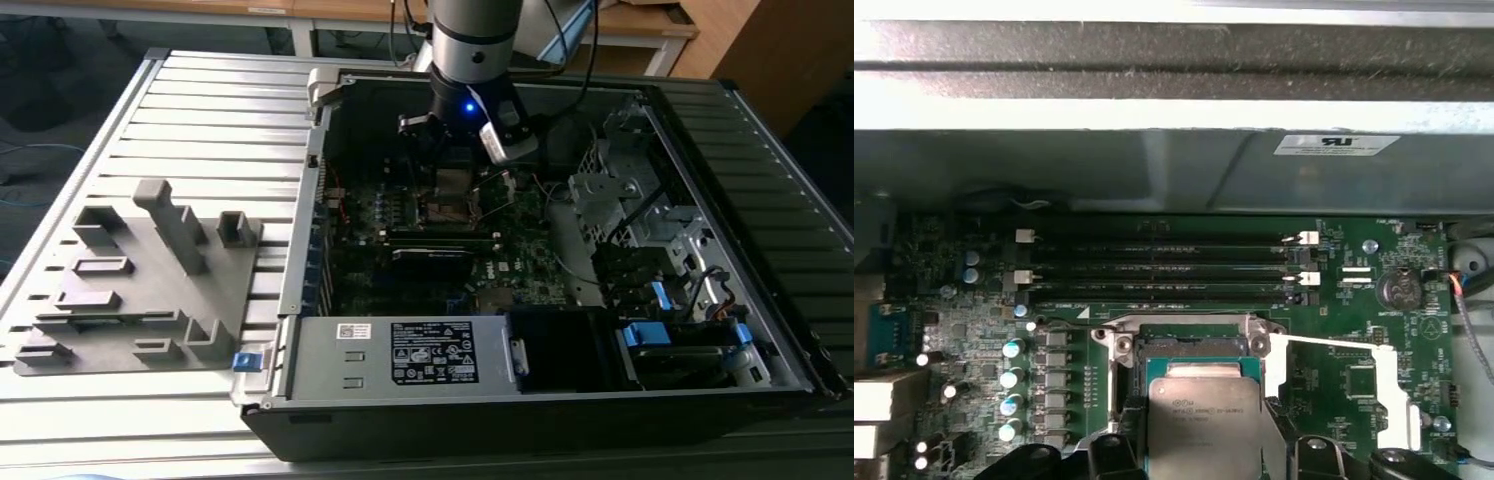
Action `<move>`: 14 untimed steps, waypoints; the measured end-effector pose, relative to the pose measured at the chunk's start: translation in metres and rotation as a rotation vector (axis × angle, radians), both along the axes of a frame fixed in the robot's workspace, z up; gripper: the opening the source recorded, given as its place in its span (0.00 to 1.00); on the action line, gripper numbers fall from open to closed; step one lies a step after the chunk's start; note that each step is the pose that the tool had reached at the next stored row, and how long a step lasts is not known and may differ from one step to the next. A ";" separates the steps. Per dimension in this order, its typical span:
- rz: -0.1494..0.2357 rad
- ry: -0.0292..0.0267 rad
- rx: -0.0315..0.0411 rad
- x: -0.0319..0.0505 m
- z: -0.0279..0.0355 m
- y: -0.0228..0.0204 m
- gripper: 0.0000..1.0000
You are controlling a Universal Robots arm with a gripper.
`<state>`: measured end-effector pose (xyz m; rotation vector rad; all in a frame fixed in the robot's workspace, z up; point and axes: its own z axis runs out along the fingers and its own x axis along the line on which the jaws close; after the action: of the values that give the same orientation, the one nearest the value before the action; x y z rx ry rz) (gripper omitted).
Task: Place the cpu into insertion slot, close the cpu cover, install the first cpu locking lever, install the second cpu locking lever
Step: 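Place the cpu into insertion slot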
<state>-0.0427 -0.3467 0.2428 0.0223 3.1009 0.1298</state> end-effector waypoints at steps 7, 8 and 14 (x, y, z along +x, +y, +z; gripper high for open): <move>0.000 0.0022 0.0003 0.0000 -0.0003 0.0000 0.54; 0.000 0.0021 0.0006 0.0001 -0.0009 0.0001 0.54; 0.000 0.0026 0.0000 0.0000 -0.0011 0.0000 0.54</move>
<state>-0.0427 -0.3467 0.2416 0.0224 3.1034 0.1299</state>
